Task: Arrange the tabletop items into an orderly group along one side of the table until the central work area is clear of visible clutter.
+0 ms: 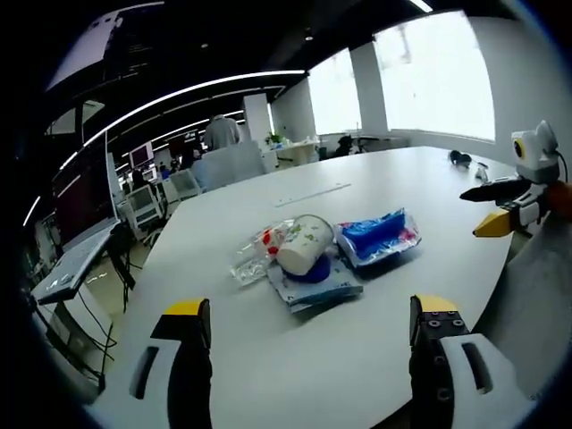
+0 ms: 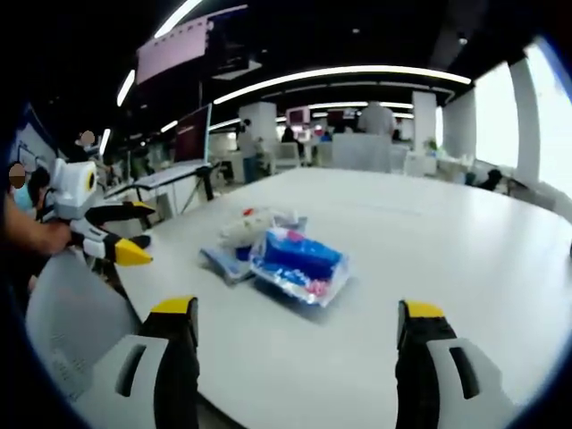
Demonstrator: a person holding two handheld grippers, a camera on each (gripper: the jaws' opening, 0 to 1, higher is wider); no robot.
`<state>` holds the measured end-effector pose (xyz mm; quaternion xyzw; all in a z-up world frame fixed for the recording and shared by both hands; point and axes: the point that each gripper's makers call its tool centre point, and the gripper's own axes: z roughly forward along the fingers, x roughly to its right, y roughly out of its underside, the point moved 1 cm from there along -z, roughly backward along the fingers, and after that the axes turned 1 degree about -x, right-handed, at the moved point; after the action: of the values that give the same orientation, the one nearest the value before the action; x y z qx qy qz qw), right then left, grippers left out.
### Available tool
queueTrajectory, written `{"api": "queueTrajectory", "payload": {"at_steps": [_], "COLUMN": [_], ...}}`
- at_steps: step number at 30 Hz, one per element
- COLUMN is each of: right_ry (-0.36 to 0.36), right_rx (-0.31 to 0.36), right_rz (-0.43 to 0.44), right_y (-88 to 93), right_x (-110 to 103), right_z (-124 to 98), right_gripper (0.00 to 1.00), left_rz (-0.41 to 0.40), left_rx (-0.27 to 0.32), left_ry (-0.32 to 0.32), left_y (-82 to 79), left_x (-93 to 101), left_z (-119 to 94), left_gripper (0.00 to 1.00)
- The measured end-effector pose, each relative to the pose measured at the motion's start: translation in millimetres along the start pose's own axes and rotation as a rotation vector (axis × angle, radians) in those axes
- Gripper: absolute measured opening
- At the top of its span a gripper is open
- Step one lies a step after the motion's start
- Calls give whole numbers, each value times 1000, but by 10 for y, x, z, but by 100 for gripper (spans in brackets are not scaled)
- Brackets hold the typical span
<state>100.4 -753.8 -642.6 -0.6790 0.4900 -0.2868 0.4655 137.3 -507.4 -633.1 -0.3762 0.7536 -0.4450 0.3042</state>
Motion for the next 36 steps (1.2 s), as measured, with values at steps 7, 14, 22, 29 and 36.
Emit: {"api": "queueTrajectory", "payload": {"at_steps": [7, 14, 22, 29, 36], "right_ry": [1, 3, 5, 0, 1], "right_rx": [17, 27, 13, 11, 9], "right_rz": [-4, -5, -8, -10, -13], "right_y": [-26, -48, -25, -23, -28], "right_x": [3, 9, 12, 3, 1], "right_z": [-15, -15, -8, -4, 0], "right_gripper": [90, 90, 90, 90, 90], "left_rz": [-3, -15, -13, -13, -13], "left_rx": [-11, -5, -16, -21, -19], "left_ry": [-2, -10, -5, -5, -6], "left_y": [21, 9, 32, 44, 39], "left_x": [0, -30, -18, -21, -27], "left_z": [-1, -1, 4, 4, 4], "left_gripper": [92, 91, 90, 90, 90]}}
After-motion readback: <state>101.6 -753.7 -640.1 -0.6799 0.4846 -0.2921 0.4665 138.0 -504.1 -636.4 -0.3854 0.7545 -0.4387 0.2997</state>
